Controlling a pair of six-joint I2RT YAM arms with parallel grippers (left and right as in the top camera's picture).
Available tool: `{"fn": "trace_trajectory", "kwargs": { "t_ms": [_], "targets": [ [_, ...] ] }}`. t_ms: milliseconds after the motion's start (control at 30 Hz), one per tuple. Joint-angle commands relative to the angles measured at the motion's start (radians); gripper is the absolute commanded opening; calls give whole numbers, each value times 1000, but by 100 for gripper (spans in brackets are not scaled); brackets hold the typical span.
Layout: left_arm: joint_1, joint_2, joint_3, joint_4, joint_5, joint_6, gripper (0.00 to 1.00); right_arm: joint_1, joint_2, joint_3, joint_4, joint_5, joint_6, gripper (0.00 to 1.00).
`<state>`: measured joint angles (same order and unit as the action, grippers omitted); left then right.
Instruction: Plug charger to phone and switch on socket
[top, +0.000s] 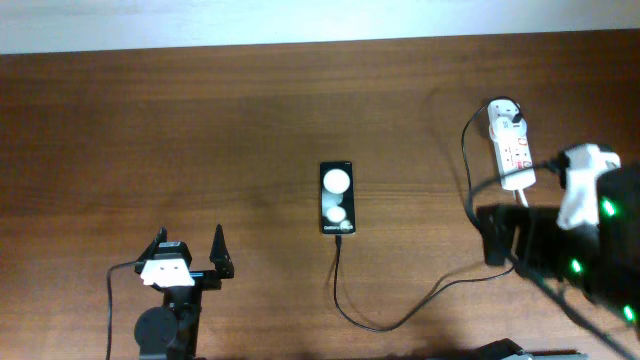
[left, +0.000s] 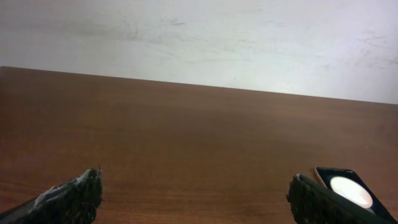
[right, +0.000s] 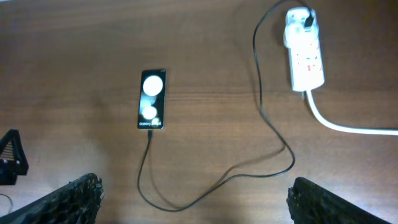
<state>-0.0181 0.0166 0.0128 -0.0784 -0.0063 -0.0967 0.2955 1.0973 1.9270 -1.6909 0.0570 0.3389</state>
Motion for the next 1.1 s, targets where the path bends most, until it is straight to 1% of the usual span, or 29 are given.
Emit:
{"fn": "trace_trajectory", "kwargs": {
  "t_ms": [0,67,167,200,233,367,433,500,533,633,767,800,933,1067],
  "targets": [
    [2,-4,-4,-4,11,16,99,6,-123,-135,-7,31,-32,99],
    [2,-4,-4,-4,11,16,99,6,-196,-242,12,31,-31,99],
    [2,-4,-4,-4,11,16,99,6,-384,-455,148,26,-17,99],
    [2,-4,-4,-4,11,16,99,6,-423,-484,174,25,-16,99],
    [2,-4,-4,-4,11,16,99,6,-507,-531,215,25,-17,99],
    [2,-4,-4,-4,11,16,99,5,-758,-668,280,61,-17,99],
    [2,-4,-4,-4,11,16,99,5,-798,-728,299,61,-17,99],
    [2,-4,-4,-4,11,16,99,5,-842,-848,385,60,-17,99],
    [2,-4,-4,-4,11,16,99,6,-848,-927,487,46,-17,99],
    [2,-4,-4,-4,11,16,99,6,-848,-1058,711,27,-31,99],
    [2,-4,-4,-4,11,16,99,6,-848,-1204,903,30,-150,99],
    [2,-4,-4,-4,11,16,99,6,-848,-1229,937,29,-171,99],
    [2,-4,-4,-4,11,16,99,5,-849,-1306,1051,29,-171,99],
    [2,-4,-4,-4,11,16,99,-79,-901,-1359,1087,26,-236,99]
  ]
}}
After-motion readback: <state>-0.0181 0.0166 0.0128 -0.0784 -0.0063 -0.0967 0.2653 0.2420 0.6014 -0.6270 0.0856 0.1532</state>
